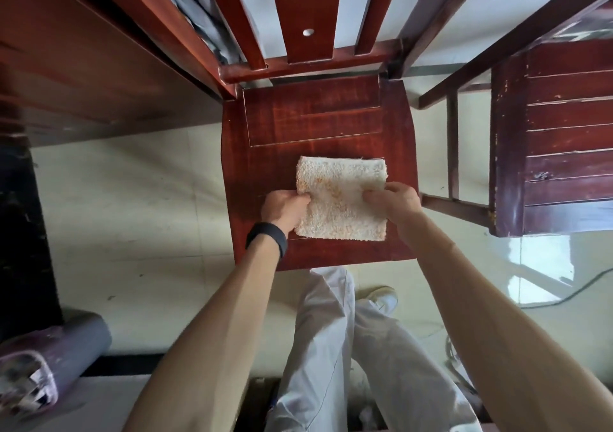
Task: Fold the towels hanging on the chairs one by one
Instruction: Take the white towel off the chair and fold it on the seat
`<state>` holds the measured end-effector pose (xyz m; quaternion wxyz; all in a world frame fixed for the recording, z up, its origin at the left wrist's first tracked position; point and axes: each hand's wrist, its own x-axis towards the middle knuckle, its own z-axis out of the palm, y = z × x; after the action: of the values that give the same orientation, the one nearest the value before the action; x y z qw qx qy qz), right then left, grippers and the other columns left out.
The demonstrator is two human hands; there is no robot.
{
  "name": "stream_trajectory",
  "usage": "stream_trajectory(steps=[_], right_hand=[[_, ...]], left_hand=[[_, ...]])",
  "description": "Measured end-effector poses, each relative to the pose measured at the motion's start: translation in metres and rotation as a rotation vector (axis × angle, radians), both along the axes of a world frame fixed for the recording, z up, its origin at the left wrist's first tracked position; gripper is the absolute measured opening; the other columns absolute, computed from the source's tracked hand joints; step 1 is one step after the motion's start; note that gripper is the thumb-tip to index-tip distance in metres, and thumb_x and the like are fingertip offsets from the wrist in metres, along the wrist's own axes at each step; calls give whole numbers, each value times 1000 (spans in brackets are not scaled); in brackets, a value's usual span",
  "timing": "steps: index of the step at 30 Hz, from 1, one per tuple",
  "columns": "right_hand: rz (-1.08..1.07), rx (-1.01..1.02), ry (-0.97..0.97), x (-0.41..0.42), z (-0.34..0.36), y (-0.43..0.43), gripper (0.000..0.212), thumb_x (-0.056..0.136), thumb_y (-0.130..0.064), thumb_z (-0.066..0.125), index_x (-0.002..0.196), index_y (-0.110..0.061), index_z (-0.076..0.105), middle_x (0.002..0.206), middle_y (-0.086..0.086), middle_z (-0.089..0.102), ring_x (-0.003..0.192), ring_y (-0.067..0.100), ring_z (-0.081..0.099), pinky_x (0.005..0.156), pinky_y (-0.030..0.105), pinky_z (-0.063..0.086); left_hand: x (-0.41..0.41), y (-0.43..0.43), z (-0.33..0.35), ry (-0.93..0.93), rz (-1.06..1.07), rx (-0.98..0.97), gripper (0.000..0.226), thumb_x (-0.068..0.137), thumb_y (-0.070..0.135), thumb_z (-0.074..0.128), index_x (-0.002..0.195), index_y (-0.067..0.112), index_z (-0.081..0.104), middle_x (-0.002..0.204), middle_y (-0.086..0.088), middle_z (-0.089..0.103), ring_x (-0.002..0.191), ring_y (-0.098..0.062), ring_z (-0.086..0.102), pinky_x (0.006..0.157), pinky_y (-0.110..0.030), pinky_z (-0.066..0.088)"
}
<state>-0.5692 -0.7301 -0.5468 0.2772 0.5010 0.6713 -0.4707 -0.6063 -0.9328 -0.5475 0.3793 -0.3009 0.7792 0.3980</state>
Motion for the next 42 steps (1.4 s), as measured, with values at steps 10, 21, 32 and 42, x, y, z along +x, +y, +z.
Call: stream_trajectory(steps=[10, 21, 32, 42], right_hand=[[-143, -238, 310, 49, 88, 54, 45, 77, -29, 83, 114, -13, 63, 108, 10, 72, 94, 24, 72, 74, 34, 61], [-347, -159, 603, 148, 329, 188, 24, 89, -14, 71, 106, -29, 65, 97, 11, 65, 83, 19, 70, 64, 39, 59], [-710, 169, 767, 350, 488, 344, 30, 92, -8, 68, 112, -30, 63, 92, 13, 67, 78, 14, 70, 58, 31, 55], [-912, 574, 682, 488, 515, 481, 30, 76, -46, 72, 104, -42, 64, 92, 0, 74, 89, 18, 73, 83, 49, 58]], left_hand=[[-13, 6, 85, -115, -59, 418, 29, 80, 16, 78, 108, 17, 72, 105, -1, 75, 106, -19, 68, 100, -33, 48], [27, 175, 300, -102, -222, 724, 29, 89, 11, 66, 115, 21, 68, 110, -5, 70, 92, -22, 67, 71, -32, 52], [144, 438, 465, -128, -754, 802, 30, 89, 9, 65, 116, 23, 68, 119, -15, 69, 104, -33, 65, 93, -50, 51], [258, 671, 516, -166, -1189, 837, 25, 93, 12, 61, 116, 21, 65, 96, -3, 70, 86, -22, 62, 71, -34, 51]])
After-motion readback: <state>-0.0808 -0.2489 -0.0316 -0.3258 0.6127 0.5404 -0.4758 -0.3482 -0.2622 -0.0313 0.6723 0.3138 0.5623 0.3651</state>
